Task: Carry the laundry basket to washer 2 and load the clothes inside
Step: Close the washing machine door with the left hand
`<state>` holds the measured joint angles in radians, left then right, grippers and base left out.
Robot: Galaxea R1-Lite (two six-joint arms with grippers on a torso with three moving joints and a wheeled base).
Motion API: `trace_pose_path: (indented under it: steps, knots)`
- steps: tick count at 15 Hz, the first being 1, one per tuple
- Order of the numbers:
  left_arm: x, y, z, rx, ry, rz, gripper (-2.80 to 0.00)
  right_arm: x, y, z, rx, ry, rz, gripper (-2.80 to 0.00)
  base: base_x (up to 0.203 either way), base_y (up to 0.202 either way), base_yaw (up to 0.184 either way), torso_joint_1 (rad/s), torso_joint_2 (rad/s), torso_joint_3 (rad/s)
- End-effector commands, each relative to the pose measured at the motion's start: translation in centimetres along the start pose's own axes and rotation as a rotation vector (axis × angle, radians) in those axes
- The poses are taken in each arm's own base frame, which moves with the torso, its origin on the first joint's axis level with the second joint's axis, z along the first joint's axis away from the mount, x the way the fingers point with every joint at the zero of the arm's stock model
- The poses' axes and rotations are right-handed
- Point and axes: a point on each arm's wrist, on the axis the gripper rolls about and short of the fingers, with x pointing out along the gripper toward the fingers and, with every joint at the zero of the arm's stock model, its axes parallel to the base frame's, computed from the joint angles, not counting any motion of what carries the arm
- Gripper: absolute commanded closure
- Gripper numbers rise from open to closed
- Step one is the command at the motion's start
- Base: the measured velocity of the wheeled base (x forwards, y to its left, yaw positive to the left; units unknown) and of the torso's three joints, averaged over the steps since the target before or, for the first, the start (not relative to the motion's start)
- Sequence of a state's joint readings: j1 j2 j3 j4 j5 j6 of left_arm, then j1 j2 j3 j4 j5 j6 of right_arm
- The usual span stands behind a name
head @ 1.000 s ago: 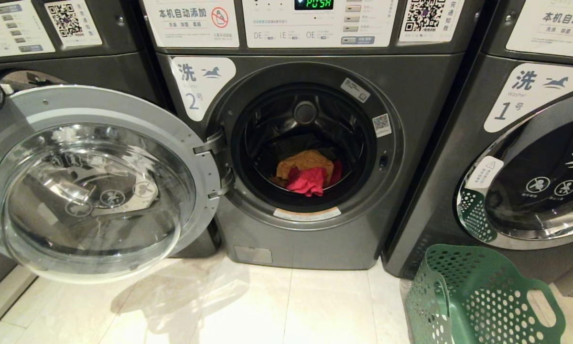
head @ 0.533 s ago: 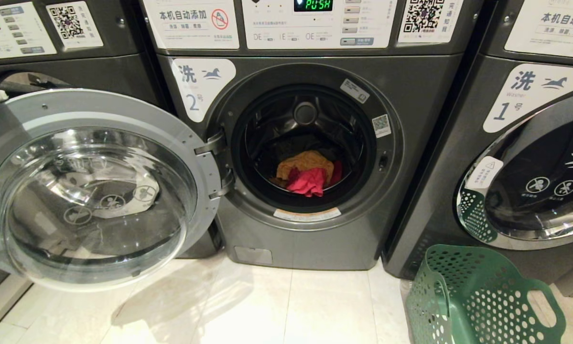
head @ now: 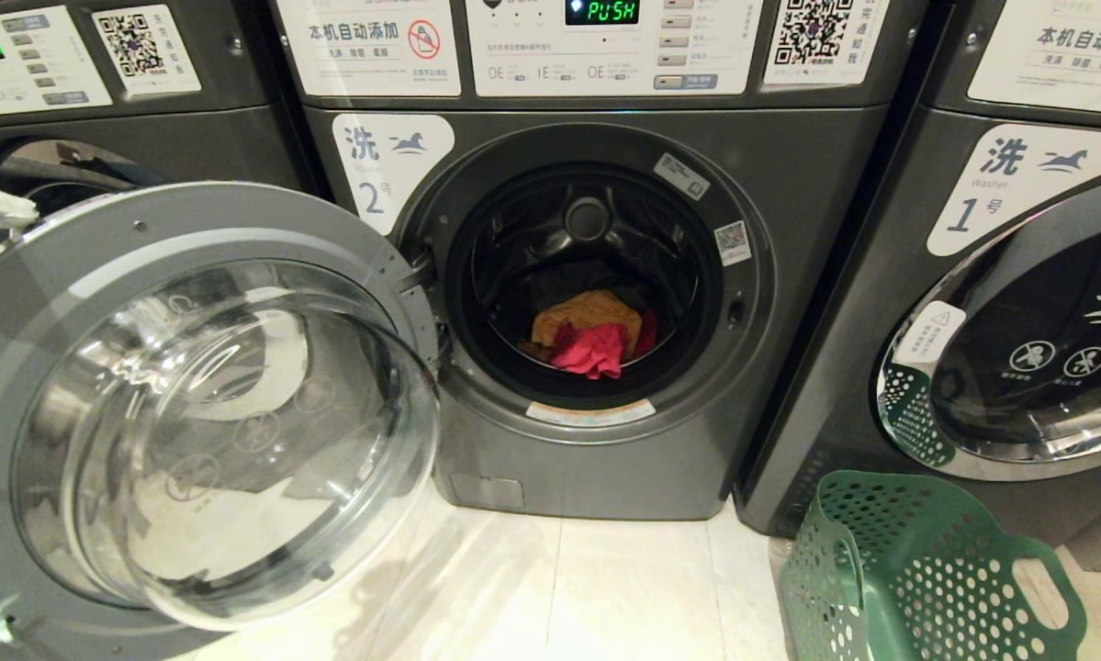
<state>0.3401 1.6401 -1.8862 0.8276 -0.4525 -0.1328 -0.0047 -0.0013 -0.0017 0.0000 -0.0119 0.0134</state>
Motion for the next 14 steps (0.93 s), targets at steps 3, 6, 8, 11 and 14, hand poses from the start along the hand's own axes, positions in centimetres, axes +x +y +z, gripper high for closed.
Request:
trace_pose_path:
  steps: [3,6,8,11,14]
  knots:
    - [-4.0,-4.3,-1.9,0.063,0.024,-0.097,0.0,0.0,0.0,0.0,0.0,0.001,0.0,0.0,0.0,0.0,0.0,0.0,0.0,0.0]
    - [-3.8,-5.1,-2.2,0.075,0.049,-0.129,0.0,0.0,0.0,0.0,0.003,0.001,0.0,0.0,0.0,0.0,0.0,0.0,0.0,0.0]
    - [-2.8,-6.1,-2.5,0.097,0.087,-0.176,0.0,0.0,0.0,0.0,0.0,0.001,0.0,0.0,0.0,0.0,0.0,0.0,0.0,0.0]
    - [-1.1,-8.6,-3.2,0.136,0.155,-0.264,0.0,0.0,0.0,0.0,0.003,0.001,0.0,0.0,0.0,0.0,0.0,0.0,0.0,0.0]
    - [1.5,-12.2,-4.2,0.185,0.215,-0.384,0.0,0.0,0.0,0.0,-0.027,0.002,0.005,0.0,0.0,0.0,0.0,0.0,0.0,0.0]
